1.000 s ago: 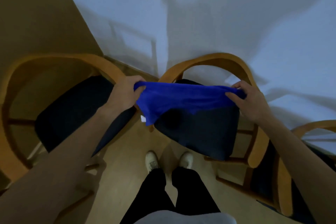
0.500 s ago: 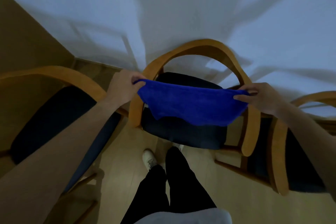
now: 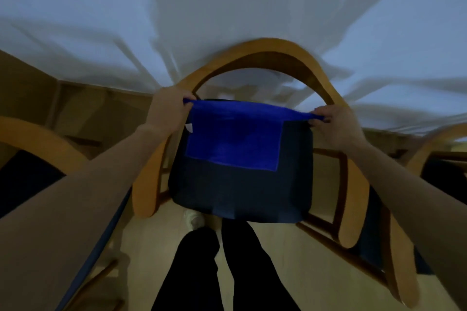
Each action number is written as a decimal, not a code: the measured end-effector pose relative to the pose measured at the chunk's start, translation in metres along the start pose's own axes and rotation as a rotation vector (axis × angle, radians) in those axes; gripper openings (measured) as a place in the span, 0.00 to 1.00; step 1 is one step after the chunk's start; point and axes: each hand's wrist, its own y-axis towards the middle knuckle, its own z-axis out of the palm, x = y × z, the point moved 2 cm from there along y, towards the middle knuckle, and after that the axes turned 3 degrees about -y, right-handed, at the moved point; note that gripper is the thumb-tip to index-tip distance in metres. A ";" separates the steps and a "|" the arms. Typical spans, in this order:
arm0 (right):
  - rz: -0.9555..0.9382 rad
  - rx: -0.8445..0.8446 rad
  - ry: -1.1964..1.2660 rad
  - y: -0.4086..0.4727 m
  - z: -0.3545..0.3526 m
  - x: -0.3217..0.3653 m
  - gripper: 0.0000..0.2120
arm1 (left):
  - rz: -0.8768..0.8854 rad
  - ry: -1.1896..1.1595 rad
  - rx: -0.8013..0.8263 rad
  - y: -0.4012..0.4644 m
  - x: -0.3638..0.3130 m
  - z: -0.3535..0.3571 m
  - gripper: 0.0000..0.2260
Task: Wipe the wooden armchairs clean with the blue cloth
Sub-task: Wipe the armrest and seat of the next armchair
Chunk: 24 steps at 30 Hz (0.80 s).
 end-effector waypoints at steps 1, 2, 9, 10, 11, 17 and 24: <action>-0.008 0.022 -0.035 0.003 0.019 -0.007 0.08 | 0.027 0.030 0.025 -0.003 0.009 0.016 0.08; -0.014 0.043 -0.071 0.004 0.041 -0.015 0.08 | 0.053 0.083 0.045 -0.007 0.021 0.035 0.07; 0.101 0.522 -0.238 -0.028 0.188 -0.065 0.07 | -0.078 0.553 0.681 -0.053 0.069 0.164 0.03; 0.144 0.488 -0.161 -0.029 0.195 -0.067 0.07 | -0.085 0.557 0.704 -0.059 0.075 0.174 0.06; 0.185 0.423 -0.078 -0.028 0.199 -0.068 0.07 | -0.077 0.548 0.689 -0.061 0.079 0.181 0.07; 0.359 0.148 0.221 0.032 0.198 -0.072 0.22 | -0.054 0.282 0.460 0.008 0.089 0.198 0.24; 0.007 0.028 -0.231 0.143 0.180 -0.071 0.35 | -0.053 0.234 0.465 0.104 0.086 0.209 0.44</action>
